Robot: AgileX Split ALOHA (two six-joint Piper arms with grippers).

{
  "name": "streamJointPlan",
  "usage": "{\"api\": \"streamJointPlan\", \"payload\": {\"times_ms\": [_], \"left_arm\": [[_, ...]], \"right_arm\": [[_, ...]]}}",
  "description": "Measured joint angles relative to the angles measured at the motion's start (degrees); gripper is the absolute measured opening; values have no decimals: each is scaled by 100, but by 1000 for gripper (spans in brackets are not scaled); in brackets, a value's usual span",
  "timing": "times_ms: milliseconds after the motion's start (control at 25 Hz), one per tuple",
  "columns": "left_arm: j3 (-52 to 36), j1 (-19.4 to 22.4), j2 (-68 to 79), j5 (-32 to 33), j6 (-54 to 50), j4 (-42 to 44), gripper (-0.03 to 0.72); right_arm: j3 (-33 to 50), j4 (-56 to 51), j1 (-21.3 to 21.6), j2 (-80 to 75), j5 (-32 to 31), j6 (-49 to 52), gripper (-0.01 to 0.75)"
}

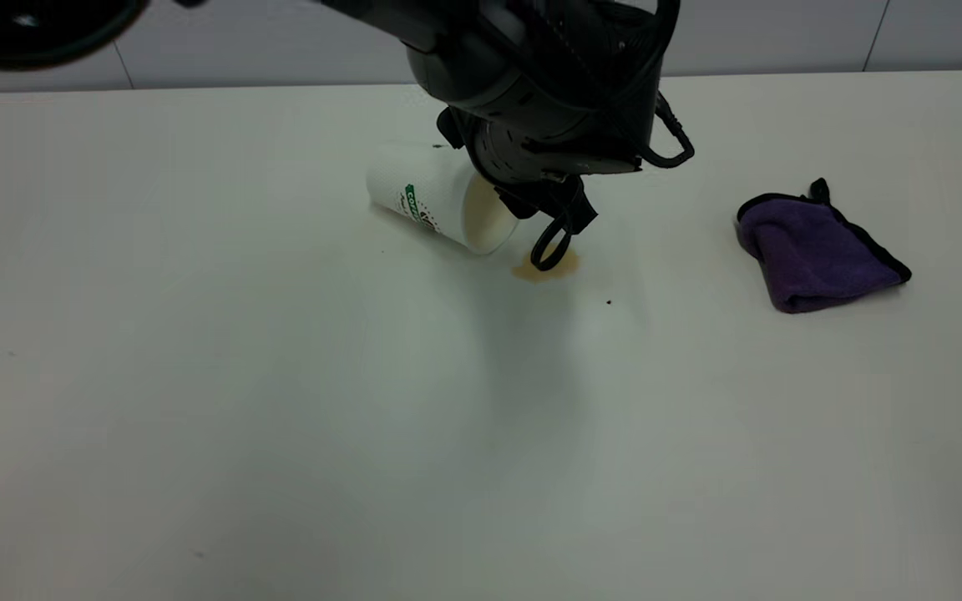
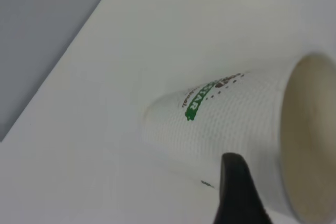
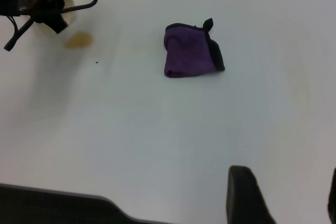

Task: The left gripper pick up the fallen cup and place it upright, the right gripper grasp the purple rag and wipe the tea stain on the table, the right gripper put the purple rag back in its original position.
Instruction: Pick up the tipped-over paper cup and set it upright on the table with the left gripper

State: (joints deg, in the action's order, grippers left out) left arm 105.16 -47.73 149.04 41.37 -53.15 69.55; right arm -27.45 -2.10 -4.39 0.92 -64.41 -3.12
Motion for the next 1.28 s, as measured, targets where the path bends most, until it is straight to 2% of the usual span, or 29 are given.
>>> {"api": "streamJointPlan", "payload": {"times_ms": [400,640,1000,1080,1160,1280], "left_arm": [[34,0,319,170,-854,868,489],[34,28,437,397,-1289,1042,489],[34,430,443,367,-1547,1093,470],[34,495,443,381,-1553,1093,414],[34,522,443,495,-1558,1093,300],[34,533,443,855,-1558,1093,55]], "right_arm": [[0,0,0,0,0,0,415],[0,0,0,0,0,0,415],[0,0,0,0,0,0,415],[0,0,0,0,0,0,415],[0,0,0,0,0,0,415],[0,0,0,0,0,0,415]]}}
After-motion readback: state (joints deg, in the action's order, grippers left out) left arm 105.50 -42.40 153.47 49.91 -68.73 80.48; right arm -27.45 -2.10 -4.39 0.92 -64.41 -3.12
